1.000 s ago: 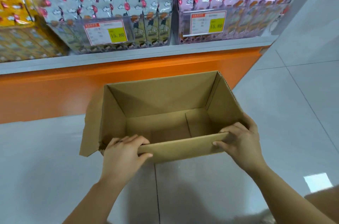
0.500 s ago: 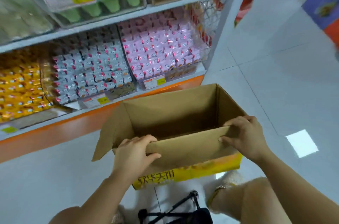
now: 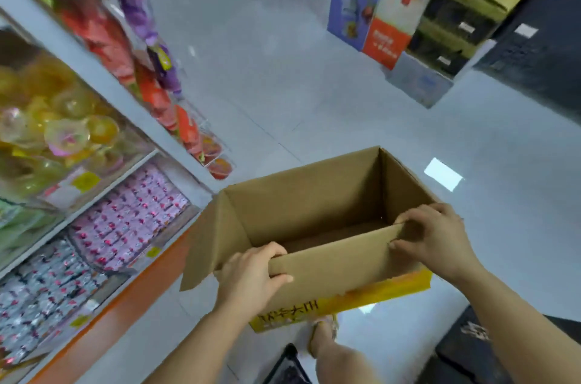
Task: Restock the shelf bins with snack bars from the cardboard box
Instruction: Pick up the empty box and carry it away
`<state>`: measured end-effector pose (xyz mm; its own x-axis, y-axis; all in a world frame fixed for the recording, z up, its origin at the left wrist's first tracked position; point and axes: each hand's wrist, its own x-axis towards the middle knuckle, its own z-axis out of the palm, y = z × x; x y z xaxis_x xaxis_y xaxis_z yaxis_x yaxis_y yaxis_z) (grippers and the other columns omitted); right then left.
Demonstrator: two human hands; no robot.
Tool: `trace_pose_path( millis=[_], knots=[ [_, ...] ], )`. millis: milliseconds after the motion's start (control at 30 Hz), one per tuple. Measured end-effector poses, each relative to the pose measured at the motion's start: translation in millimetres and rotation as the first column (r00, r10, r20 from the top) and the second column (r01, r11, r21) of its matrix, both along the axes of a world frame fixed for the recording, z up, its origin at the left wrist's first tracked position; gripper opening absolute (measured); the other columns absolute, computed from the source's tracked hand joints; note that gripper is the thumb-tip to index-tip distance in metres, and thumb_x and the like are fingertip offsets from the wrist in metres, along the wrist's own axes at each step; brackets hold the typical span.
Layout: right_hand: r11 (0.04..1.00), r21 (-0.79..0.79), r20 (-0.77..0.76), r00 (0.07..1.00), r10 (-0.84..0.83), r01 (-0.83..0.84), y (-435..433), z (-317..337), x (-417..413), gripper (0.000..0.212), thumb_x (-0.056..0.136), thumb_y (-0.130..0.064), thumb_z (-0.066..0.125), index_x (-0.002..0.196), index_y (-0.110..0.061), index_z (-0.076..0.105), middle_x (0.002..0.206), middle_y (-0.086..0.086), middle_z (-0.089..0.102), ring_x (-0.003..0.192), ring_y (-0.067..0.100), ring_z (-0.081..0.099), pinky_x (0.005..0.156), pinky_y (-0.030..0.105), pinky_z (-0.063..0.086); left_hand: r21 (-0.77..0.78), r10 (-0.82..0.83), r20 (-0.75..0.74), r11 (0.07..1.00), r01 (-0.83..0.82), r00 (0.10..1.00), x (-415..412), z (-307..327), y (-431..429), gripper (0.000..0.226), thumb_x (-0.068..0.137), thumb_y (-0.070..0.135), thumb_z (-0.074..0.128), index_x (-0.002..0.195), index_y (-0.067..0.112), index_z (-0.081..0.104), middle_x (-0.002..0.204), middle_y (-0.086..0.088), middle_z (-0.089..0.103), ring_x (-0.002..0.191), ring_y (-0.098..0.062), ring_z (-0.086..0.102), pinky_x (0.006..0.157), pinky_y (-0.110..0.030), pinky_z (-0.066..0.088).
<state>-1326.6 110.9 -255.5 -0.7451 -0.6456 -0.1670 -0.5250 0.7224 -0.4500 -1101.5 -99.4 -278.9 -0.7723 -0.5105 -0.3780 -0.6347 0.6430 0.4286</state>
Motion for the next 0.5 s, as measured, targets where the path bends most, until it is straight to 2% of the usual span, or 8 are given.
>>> trace_pose_path(
  millis=[67,167,233,300,500],
  knots=[
    [0.998,-0.013,0.008,0.998,-0.064,0.064,22.3,19.1,-27.0,0.029,0.063,-0.029,0.085,0.083,-0.034,0.064,0.083,-0.012,0.057,0.1,0.02,0.04,0.085,0.032,0.024,-0.029,-0.061,0.006,0.998,0.062,0.998,-43.7,22.1,6.0,0.035,0.076,0.057,0.066,0.107,0.043,0.054,0.107,0.016,0.063,0.1,-0.015,0.057,0.077,-0.029,0.038],
    [0.985,-0.04,-0.002,0.985,-0.17,0.17,51.8,49.2,-63.7,0.034,0.064,-0.034,0.084,0.08,-0.042,0.055,0.083,-0.017,0.054,0.097,0.013,0.034,0.092,0.04,0.032,-0.068,-0.161,0.001,0.985,0.161,0.987,-107.0,60.9,15.3,0.035,0.079,0.055,0.065,0.109,0.041,0.056,0.101,0.016,0.062,0.098,-0.012,0.055,0.073,-0.027,0.03],
    [0.971,-0.07,-0.031,0.973,-0.23,0.227,68.7,68.6,-84.6,0.033,0.066,-0.036,0.082,0.082,-0.042,0.055,0.084,-0.019,0.053,0.098,0.012,0.034,0.092,0.042,0.034,-0.074,-0.226,-0.036,0.972,0.223,0.973,-146.6,89.8,20.3,0.032,0.081,0.053,0.064,0.11,0.04,0.056,0.087,0.018,0.053,0.089,-0.009,0.047,0.073,-0.026,0.026],
    [0.953,-0.089,-0.041,0.955,-0.295,0.291,81.6,88.2,-102.7,0.03,0.068,-0.037,0.081,0.083,-0.04,0.056,0.086,-0.018,0.054,0.101,0.014,0.036,0.093,0.043,0.034,-0.095,-0.283,-0.056,0.956,0.277,0.957,-182.3,115.5,24.5,0.032,0.082,0.052,0.063,0.111,0.041,0.056,0.083,0.019,0.046,0.085,-0.007,0.038,0.074,-0.026,0.025],
    [0.886,-0.159,-0.118,0.882,-0.456,0.437,106.6,129.6,-152.3,0.028,0.068,-0.036,0.081,0.085,-0.037,0.059,0.088,-0.016,0.054,0.105,0.02,0.041,0.09,0.043,0.035,-0.161,-0.44,-0.125,0.894,0.419,0.889,-278.2,164.4,27.7,0.032,0.083,0.05,0.065,0.111,0.039,0.056,0.11,0.013,0.063,0.098,-0.012,0.049,0.076,-0.027,0.027]
  ],
)
